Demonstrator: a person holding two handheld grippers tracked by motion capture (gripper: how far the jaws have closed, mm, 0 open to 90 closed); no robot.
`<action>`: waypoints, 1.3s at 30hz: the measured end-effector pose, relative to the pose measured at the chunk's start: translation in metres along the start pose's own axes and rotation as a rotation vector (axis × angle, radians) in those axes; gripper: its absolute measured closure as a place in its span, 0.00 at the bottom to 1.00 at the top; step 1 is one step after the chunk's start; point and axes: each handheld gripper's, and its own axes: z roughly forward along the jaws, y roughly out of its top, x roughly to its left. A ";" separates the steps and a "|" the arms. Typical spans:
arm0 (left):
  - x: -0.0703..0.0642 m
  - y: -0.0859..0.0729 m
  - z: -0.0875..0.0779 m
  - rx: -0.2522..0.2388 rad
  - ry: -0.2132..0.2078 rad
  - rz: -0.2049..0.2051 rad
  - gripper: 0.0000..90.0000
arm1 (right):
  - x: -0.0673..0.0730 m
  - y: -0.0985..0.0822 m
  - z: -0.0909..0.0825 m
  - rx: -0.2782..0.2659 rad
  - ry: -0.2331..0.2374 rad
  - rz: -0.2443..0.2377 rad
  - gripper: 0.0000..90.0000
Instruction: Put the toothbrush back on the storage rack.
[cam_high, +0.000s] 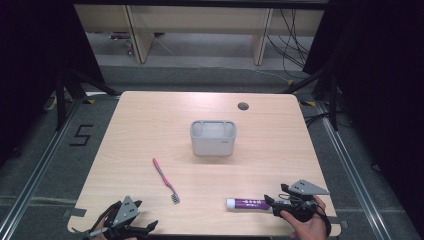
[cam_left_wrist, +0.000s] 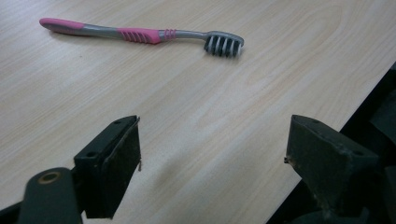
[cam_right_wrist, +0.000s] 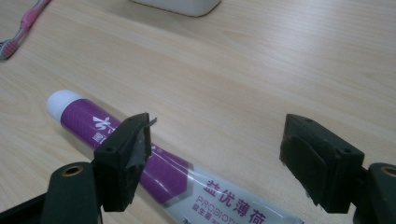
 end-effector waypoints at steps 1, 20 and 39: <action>0.002 0.001 0.000 -0.003 0.007 0.017 0.24 | 0.000 0.000 0.000 -0.002 0.005 0.005 0.28; 0.041 0.024 0.014 -0.041 0.094 0.051 0.99 | -0.002 -0.001 0.001 -0.018 0.011 0.034 0.30; 0.067 0.058 0.052 -0.026 0.080 0.020 1.00 | -0.002 -0.001 0.001 -0.024 0.002 0.017 0.31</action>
